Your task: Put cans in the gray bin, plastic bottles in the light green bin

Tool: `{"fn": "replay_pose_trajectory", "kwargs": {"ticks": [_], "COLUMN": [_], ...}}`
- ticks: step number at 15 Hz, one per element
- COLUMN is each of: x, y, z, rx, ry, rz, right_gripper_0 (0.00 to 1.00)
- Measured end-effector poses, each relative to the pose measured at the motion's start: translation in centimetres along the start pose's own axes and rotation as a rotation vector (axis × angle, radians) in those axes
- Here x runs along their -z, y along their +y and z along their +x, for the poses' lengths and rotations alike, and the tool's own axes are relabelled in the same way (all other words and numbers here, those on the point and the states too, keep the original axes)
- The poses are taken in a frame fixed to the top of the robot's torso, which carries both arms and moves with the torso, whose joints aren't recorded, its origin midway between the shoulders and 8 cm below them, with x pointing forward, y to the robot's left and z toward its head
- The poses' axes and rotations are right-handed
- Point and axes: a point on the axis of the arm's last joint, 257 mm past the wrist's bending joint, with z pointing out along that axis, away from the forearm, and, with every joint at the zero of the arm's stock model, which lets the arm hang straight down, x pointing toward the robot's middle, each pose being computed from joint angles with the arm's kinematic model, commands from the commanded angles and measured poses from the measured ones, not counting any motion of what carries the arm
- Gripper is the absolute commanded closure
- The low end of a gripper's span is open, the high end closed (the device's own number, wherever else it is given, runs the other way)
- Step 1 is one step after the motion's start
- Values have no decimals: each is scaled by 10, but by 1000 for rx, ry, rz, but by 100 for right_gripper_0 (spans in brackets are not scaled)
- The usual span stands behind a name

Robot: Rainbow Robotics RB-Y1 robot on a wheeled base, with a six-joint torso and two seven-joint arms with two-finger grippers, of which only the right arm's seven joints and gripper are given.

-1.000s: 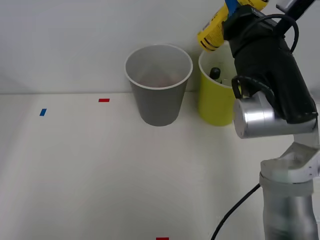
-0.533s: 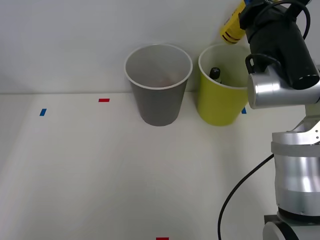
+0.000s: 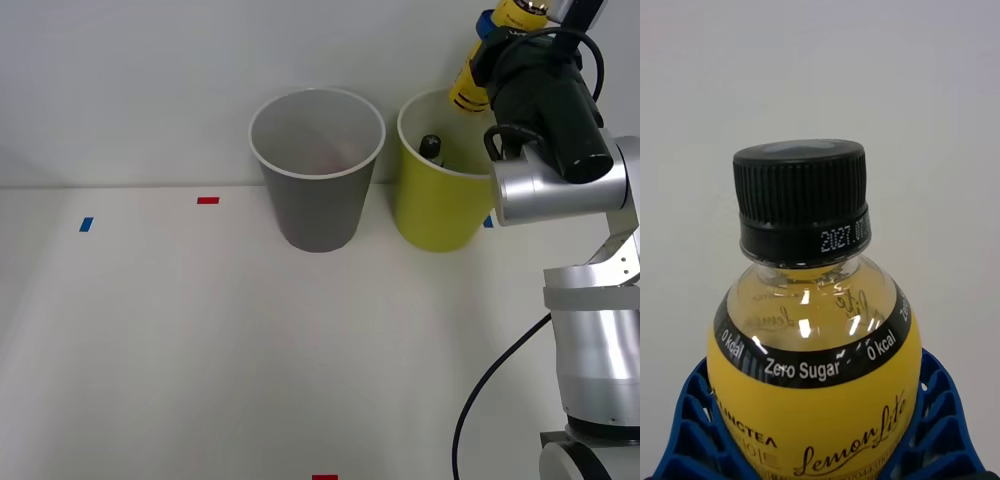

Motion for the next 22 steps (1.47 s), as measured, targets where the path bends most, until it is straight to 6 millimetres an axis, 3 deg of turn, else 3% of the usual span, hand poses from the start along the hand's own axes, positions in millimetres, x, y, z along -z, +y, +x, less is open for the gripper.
{"fn": "replay_pose_trajectory", "kwargs": {"ticks": [4,6,7,8,22], "x": [0,1,1,1,3], "y": [3,3,4,4,14], "z": [2,4,5,6,14], "rx": [14,16,18,19,-36], "ry": [4,7,9,10,31], "rz": [-6,-7,-9,-10,-37], "right_gripper_0": [100,53,18,0,0]}}
